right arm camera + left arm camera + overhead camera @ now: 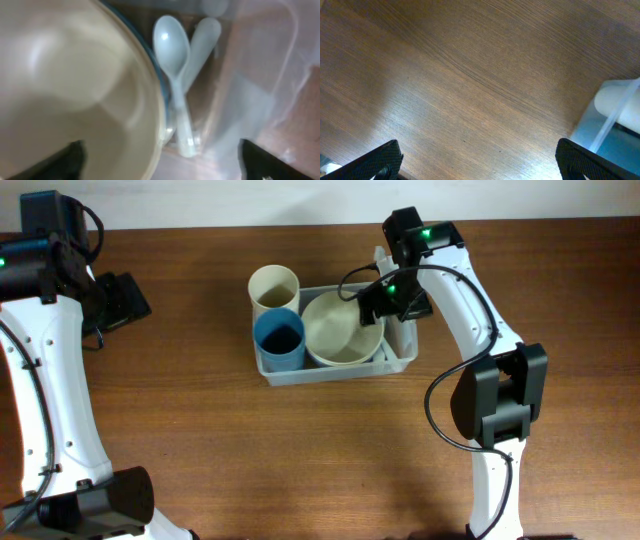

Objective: Pack container
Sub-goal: 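Carry the spoon with the right gripper into the container beside the fork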

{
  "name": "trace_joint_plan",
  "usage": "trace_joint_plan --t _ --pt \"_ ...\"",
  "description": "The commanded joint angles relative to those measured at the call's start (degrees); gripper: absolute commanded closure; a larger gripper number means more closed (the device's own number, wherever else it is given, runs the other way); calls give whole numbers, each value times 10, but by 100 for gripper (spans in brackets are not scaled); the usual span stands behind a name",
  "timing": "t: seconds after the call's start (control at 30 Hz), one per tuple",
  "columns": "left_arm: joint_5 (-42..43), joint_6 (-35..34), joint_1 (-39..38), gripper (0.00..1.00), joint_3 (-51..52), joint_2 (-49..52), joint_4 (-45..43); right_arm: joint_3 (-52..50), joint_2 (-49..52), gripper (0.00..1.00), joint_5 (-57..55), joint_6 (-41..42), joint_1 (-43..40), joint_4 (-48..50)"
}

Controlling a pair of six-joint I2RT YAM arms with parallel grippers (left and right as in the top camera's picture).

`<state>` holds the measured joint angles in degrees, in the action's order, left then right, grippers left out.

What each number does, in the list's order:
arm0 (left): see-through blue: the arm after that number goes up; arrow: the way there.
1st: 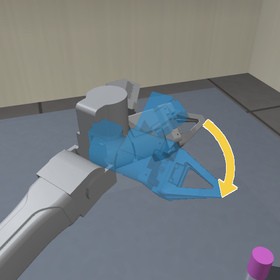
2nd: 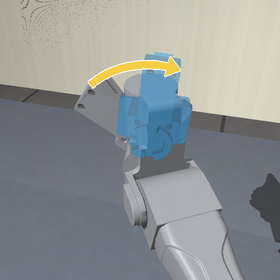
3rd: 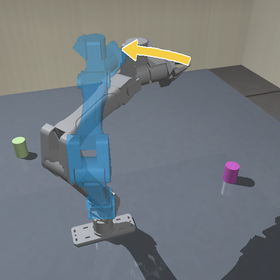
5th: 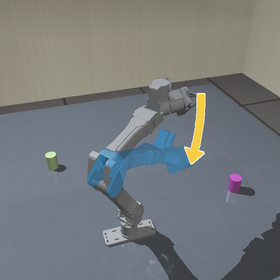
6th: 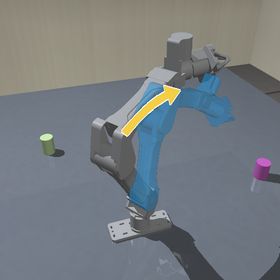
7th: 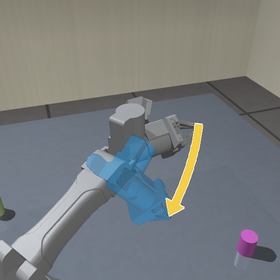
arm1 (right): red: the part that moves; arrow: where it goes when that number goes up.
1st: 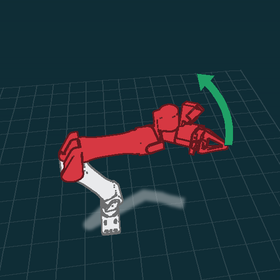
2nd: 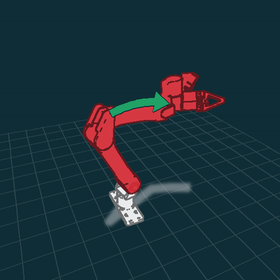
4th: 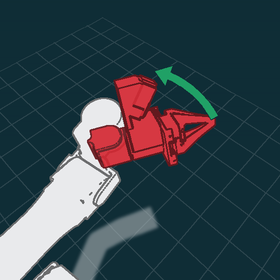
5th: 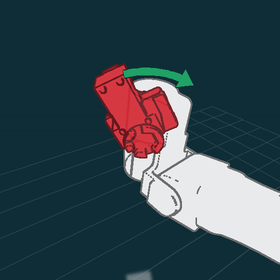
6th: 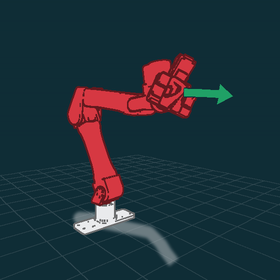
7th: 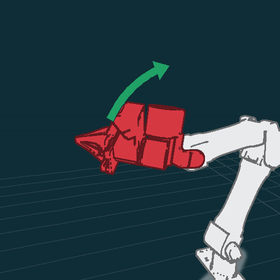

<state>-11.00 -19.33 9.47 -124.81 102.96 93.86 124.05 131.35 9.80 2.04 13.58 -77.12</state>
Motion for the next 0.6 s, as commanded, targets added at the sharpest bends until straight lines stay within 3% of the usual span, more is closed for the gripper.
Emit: trace_joint_plan --t 0.0,0.3,0.57 --pt "-6 -6 2 0 -10 -14 1 43 -8 1 -14 2 -17 -21" --pt "-6 -6 2 0 -10 -14 1 220 -49 1 -15 -1 -37 -81" --pt "-6 -6 2 0 -10 -14 1 389 -77 1 -113 0 -87 -202"
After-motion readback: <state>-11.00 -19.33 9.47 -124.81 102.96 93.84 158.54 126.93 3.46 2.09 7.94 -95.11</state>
